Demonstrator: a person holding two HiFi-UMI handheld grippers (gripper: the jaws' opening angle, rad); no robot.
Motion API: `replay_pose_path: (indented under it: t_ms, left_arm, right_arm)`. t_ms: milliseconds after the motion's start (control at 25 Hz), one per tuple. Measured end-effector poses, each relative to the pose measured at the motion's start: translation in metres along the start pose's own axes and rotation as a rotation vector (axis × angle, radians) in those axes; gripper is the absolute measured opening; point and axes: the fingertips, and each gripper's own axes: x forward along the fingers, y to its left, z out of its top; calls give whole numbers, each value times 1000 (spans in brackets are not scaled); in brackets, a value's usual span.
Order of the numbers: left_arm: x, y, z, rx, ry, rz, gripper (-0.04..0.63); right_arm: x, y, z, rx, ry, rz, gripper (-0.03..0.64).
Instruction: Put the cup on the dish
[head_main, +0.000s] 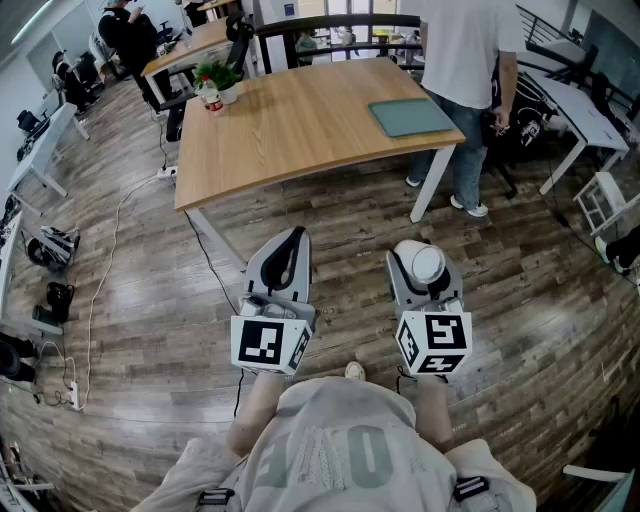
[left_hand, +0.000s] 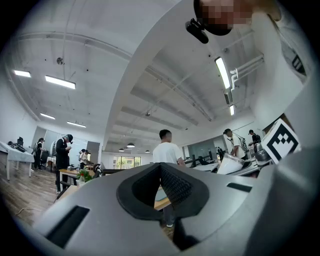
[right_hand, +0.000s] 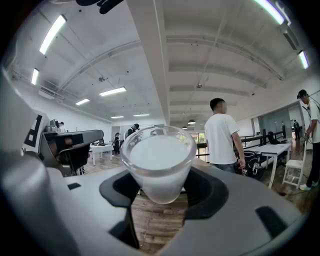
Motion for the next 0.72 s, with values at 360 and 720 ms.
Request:
replay_pose_path:
  t_ms: [360,720]
  left_arm:
    - [12,1,-3,-9,-4,17,9]
    - [49,-24,-22,-10,15,-13,9]
  right_arm:
    - [4,-22,-3,2,6,-11,258]
    - [21,-62,-5,0,-2,-2,258]
